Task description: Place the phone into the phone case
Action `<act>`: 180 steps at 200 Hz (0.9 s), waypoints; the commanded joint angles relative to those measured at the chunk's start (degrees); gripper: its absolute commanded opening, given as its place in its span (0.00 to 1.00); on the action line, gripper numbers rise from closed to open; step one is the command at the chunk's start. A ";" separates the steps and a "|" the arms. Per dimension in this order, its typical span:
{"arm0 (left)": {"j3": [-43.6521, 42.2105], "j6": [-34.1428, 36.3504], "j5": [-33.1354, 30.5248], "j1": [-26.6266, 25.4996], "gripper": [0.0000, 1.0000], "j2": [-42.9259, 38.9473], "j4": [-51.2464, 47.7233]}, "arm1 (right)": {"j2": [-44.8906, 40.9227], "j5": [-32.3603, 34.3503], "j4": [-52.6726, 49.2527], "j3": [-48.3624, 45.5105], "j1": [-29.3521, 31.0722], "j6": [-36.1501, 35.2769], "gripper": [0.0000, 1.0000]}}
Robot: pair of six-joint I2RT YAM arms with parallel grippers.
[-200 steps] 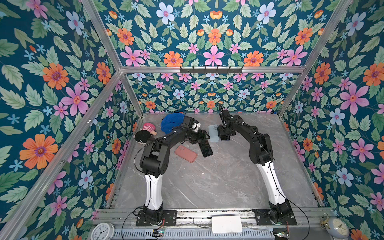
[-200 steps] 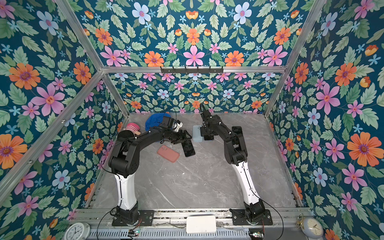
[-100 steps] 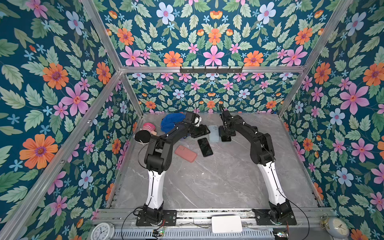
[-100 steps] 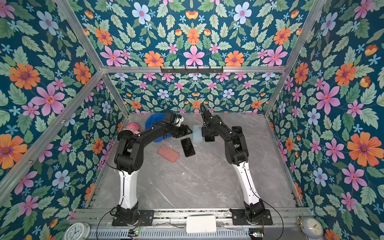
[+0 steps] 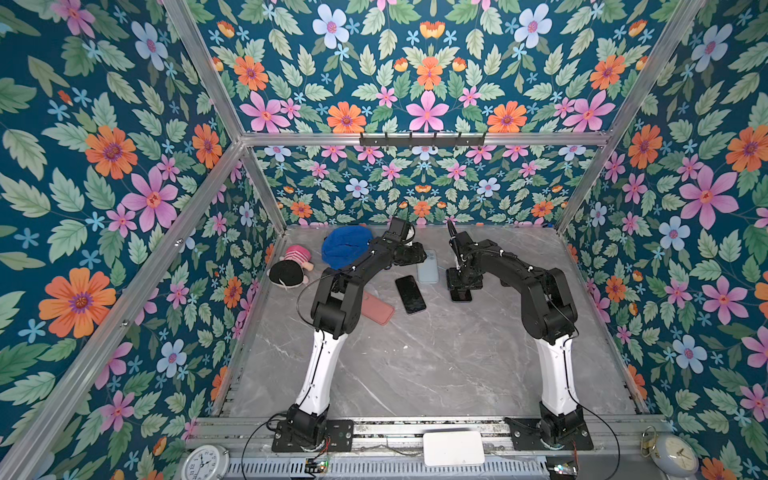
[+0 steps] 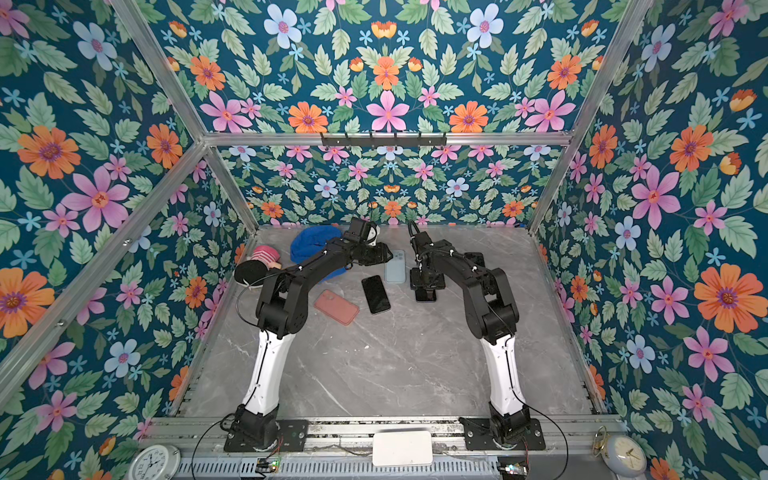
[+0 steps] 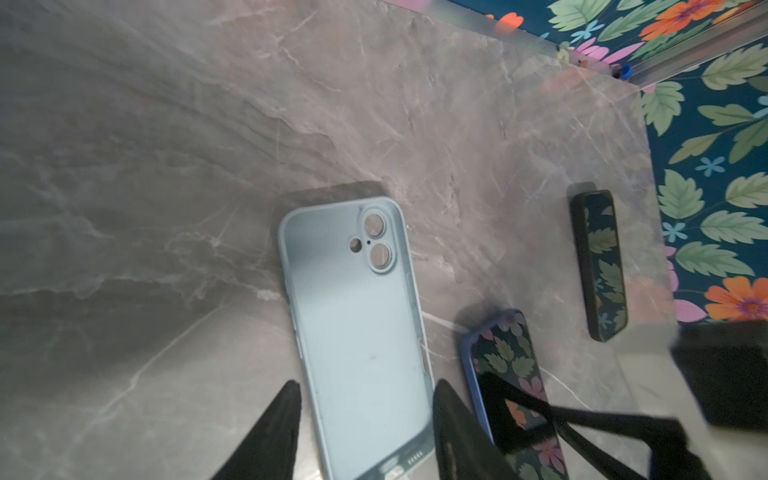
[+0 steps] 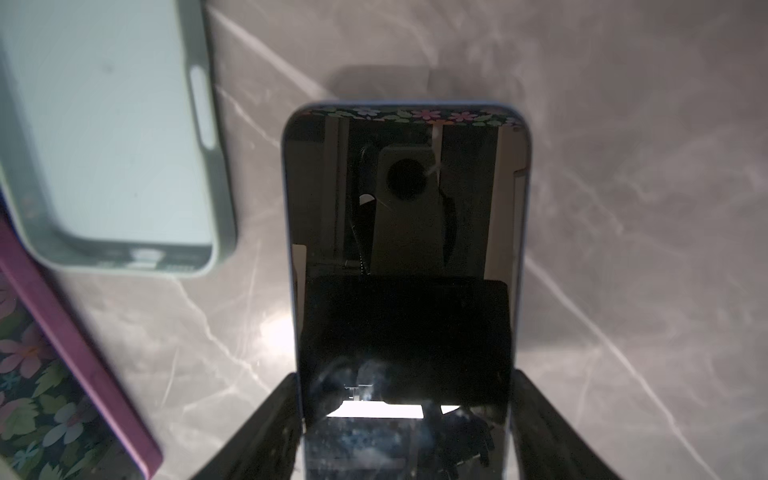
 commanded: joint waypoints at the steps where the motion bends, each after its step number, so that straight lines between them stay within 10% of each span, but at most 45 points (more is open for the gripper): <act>1: 1.25 1.17 -3.27 -0.29 0.51 0.98 -1.28 | -2.81 -0.64 2.14 -2.67 0.00 1.00 0.56; 180: 3.18 -1.76 -7.98 -4.59 0.18 4.22 -6.32 | -13.29 -1.81 6.18 -17.15 0.57 1.68 0.54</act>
